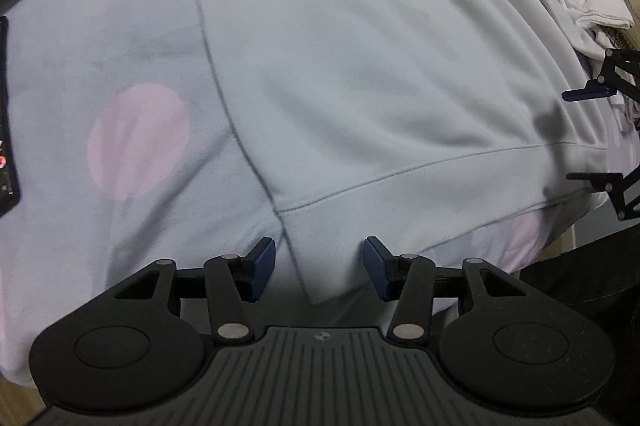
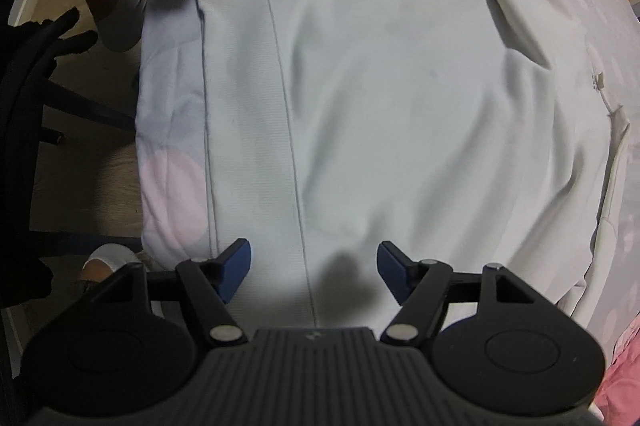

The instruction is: Fold clothes

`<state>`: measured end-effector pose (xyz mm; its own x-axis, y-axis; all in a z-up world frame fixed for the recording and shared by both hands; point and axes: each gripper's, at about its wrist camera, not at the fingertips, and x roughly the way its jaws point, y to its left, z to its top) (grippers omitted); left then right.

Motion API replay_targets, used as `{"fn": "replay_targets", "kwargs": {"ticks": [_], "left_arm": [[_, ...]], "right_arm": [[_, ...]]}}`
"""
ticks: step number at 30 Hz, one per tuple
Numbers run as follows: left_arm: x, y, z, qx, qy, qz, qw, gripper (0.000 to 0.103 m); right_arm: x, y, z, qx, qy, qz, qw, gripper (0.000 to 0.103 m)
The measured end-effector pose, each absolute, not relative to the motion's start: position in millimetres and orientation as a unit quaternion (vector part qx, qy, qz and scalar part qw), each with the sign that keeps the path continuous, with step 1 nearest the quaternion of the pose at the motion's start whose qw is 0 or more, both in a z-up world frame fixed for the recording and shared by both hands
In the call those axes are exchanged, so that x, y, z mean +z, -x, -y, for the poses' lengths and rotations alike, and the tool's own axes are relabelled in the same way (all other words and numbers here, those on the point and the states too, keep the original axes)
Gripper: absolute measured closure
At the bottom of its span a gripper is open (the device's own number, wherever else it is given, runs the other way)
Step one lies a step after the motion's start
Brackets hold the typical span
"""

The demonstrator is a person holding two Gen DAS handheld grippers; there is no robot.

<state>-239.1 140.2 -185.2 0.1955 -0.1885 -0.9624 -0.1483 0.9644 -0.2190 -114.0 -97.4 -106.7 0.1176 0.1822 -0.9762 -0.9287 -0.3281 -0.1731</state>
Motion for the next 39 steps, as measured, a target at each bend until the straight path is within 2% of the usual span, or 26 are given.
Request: {"fn": "replay_targets", "kwargs": {"ticks": [6, 7, 8, 9, 10, 12, 22, 32, 39], "left_arm": [[-193, 234, -130, -0.025, 0.119, -0.633, 0.764, 0.058], [-192, 235, -132, -0.023, 0.117, -0.633, 0.765, 0.062], [-191, 236, -133, -0.021, 0.114, -0.632, 0.766, 0.073], [-190, 236, -134, -0.019, 0.111, -0.631, 0.768, 0.079], [-188, 236, -137, -0.018, 0.114, -0.628, 0.77, 0.092], [-185, 238, -142, -0.016, 0.125, -0.623, 0.772, 0.1], [-132, 262, -166, -0.052, 0.174, -0.626, 0.759, 0.101], [-133, 286, -156, -0.052, 0.023, -0.732, 0.679, 0.101], [-151, 300, -164, -0.039, -0.009, -0.767, 0.64, 0.101]], "right_arm": [[-106, 114, 98, 0.581, 0.575, -0.326, 0.474, 0.028], [-107, 114, 98, 0.58, 0.577, -0.326, 0.474, 0.028], [-107, 114, 98, 0.579, 0.578, -0.327, 0.474, 0.028], [-108, 114, 97, 0.577, 0.579, -0.327, 0.474, 0.028], [-108, 114, 97, 0.577, 0.579, -0.328, 0.474, 0.028], [-108, 114, 97, 0.576, 0.58, -0.328, 0.473, 0.028], [-103, 114, 97, 0.578, 0.583, -0.32, 0.473, 0.028], [-95, 118, 97, 0.587, 0.575, -0.317, 0.474, 0.028], [-90, 119, 99, 0.591, 0.575, -0.315, 0.47, 0.028]]}}
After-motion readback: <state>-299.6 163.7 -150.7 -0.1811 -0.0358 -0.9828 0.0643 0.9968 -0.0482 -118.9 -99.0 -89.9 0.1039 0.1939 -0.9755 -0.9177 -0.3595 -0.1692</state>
